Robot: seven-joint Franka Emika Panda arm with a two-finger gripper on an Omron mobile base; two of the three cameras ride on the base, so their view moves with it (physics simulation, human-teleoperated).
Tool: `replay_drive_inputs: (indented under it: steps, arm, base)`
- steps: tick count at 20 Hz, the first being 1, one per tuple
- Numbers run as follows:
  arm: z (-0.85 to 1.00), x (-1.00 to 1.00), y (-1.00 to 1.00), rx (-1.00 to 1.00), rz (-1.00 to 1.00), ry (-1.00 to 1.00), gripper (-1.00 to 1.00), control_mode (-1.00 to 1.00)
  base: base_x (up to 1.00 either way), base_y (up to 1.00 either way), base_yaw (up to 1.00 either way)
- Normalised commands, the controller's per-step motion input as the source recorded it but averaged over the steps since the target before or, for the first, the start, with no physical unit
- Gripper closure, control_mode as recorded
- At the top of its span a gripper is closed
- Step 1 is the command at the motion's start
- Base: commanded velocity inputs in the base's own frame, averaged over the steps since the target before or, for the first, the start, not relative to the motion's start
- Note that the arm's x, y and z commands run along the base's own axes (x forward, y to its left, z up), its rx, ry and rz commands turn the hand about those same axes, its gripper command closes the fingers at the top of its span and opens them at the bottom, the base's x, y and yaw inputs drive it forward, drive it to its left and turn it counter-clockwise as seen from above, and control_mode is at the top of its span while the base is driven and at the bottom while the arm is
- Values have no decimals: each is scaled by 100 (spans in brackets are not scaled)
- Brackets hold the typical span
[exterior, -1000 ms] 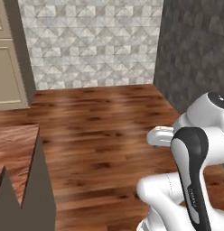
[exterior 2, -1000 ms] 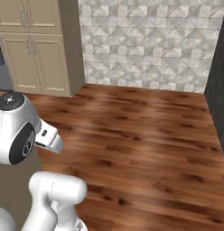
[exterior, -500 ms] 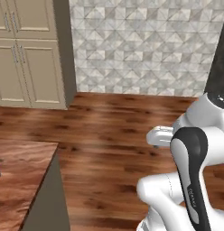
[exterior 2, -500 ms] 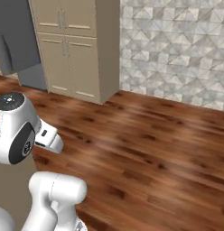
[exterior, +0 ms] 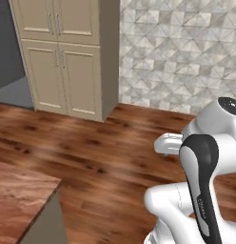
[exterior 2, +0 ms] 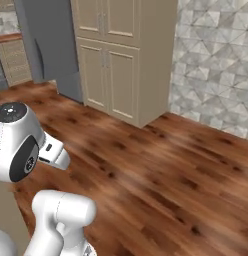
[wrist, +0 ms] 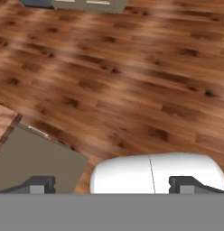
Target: Pick up the pear and tangerine from the fridge and place one fruit on each plate on the dining counter.
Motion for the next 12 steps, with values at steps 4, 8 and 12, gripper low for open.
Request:
replay_drive_inputs:
  steps: [4,8,12]
  arm:
    - [0,0,0,0,0,0,-100,100]
    - [0,0,0,0,0,0,-100,100]
    - [0,0,0,0,0,0,-100,100]
  base:
    - [84,-57,43]
    - [88,-52,43]
    - [96,-42,45]
